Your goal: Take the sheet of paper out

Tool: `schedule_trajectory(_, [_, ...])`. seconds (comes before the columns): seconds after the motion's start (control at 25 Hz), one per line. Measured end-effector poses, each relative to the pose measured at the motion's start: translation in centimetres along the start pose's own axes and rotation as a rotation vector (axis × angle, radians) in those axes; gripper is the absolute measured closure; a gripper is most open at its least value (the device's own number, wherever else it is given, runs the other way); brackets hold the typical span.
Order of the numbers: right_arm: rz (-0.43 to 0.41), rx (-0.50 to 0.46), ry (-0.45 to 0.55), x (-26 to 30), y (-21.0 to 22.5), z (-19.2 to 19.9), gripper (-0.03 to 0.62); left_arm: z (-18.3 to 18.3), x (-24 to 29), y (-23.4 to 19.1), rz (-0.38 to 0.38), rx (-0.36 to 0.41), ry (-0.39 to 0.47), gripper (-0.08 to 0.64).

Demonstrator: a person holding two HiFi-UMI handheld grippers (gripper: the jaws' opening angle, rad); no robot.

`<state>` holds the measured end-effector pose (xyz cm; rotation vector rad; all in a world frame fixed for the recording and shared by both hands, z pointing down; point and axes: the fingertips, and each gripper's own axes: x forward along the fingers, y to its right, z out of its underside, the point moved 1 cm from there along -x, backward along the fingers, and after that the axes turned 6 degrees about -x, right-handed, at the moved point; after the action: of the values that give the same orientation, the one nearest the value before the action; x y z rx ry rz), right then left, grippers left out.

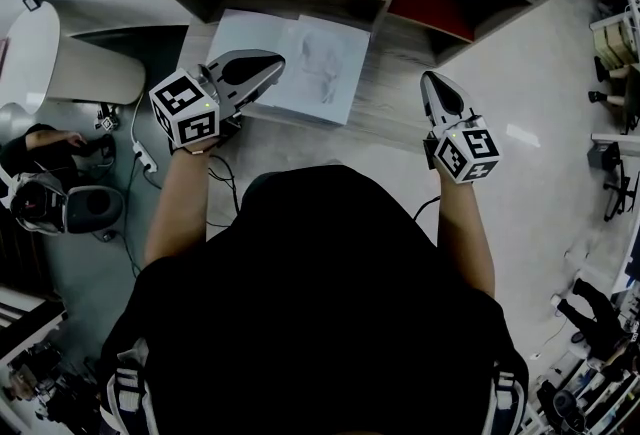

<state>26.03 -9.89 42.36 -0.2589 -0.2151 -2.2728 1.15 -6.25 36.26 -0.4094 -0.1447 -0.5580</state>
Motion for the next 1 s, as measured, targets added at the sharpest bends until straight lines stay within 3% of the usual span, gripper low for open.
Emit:
schedule_trajectory(0.48, [0.001,0.011,0.001,-0.8,-0.5,0.6,0.580,0.9,0.2,1.2,0.043,0.001,-0.009,0.540])
schedule_trajectory(1.0, [0.056,0.024,-0.020,-0.1,-0.4,0.8,0.580,0.7,1.1,-2.0,0.092,0.000,-0.019,0.540])
